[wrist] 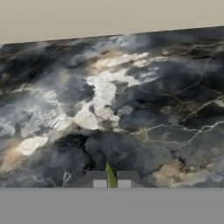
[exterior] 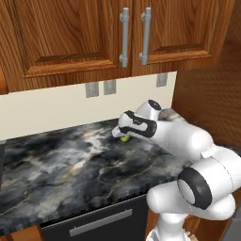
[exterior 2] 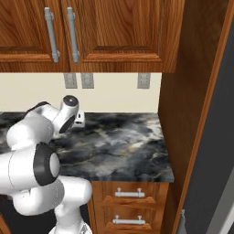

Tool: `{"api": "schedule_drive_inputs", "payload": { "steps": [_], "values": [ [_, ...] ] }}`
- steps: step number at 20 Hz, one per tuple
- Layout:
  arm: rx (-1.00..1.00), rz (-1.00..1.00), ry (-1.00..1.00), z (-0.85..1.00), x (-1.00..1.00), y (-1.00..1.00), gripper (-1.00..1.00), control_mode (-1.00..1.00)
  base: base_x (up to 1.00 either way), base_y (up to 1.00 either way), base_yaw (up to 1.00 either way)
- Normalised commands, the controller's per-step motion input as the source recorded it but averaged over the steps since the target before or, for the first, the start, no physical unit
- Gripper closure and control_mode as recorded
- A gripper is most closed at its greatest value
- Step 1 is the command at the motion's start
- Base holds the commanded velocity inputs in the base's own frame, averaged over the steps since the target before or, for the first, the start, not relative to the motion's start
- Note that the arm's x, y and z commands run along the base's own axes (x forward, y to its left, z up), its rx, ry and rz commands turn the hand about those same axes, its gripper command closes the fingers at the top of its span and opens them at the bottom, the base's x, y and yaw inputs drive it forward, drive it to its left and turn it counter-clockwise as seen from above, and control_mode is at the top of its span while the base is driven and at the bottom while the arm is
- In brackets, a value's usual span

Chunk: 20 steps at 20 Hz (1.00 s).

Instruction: Open the fridge, remove the mango, lemon wedge, and chicken drumstick, and place them on any counter.

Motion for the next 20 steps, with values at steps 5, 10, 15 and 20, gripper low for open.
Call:
{"api": "schedule_drive_inputs", "payload": {
  "steps": [5,10,15,20],
  "values": [
    [0.00,0.05,0.12,-0.63,0.78,0.14,1.00,-1.00,0.00,0.00,0.00],
    [0.00,0.04,0.08,-0.65,0.66,0.16,1.00,-1.00,0.00,0.00,0.00],
    [0.00,0.00,0.01,-0.68,0.26,0.20,1.00,-1.00,0.00,0.00,0.00],
    [0.00,0.00,-0.01,-0.64,0.00,0.10,1.00,-1.00,0.00,0.00,0.00]
  ]
}}
